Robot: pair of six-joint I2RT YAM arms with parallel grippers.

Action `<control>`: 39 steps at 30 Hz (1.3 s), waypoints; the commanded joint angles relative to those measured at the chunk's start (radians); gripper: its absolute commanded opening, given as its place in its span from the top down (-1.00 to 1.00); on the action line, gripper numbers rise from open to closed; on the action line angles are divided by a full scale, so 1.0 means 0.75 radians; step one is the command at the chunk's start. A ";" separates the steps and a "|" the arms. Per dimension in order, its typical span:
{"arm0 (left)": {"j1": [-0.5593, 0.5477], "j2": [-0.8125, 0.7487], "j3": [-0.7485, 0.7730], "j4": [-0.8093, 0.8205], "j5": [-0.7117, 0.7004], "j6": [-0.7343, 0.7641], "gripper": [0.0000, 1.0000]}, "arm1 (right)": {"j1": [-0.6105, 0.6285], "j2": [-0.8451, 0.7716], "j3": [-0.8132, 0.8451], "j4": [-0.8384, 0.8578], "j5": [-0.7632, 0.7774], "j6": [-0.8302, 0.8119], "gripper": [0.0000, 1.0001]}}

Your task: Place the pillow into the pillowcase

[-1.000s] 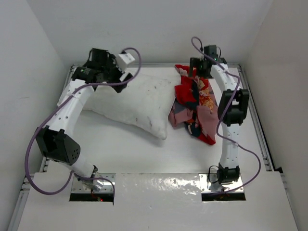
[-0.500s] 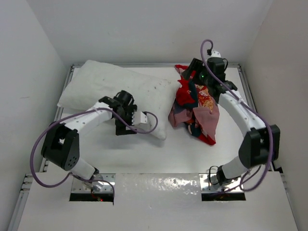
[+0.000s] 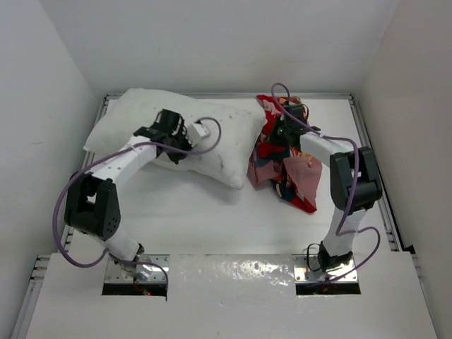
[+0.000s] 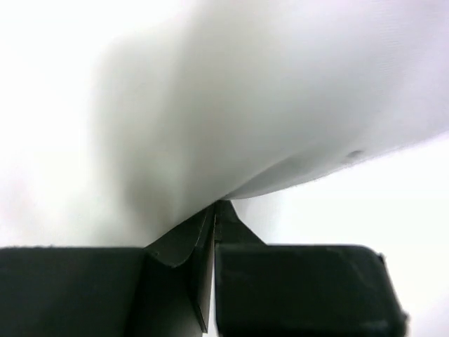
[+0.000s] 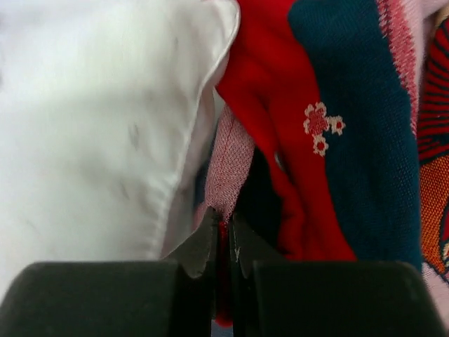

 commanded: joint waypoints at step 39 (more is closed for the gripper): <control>0.049 0.927 1.415 -0.266 0.626 0.219 -1.00 | 0.150 -0.094 0.001 -0.264 -0.060 -0.960 -0.48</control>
